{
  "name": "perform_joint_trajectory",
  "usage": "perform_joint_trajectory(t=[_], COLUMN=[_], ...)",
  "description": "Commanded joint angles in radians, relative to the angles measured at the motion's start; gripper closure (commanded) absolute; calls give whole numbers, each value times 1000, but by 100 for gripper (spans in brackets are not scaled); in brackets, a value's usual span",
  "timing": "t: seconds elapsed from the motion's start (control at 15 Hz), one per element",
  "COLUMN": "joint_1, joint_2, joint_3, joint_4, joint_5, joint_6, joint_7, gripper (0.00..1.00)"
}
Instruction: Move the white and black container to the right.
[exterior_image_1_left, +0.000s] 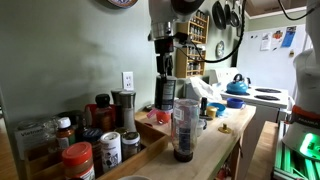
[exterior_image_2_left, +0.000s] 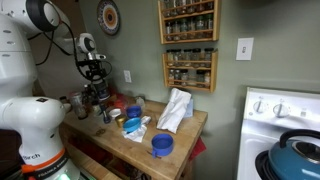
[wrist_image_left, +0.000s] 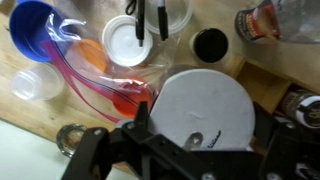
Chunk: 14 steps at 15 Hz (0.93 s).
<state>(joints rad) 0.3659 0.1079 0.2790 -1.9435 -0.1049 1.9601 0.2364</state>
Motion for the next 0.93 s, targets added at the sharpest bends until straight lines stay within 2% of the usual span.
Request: perform_joint_trajectory(t=[0.0, 0.27, 0.47, 0.53, 0.73, 0.8, 0.87], joint_1=[-67, -164, -218, -212, -236, -236, -242], joint_2=[-64, -129, -147, -94, -116, -110, -114], joint_3=[-58, -141, -178, -164, -178, -177, -182], joint_4=[-37, -78, -58, -37, -41, -49, -68], joint_5=[-58, -89, -130, -105, -113, -117, -157], joint_6=[-41, -66, -159, -114, -142, -126, -117], joint_7=[82, 130, 202, 136, 162, 151, 91], gripper=[29, 29, 29, 4, 4, 29, 29])
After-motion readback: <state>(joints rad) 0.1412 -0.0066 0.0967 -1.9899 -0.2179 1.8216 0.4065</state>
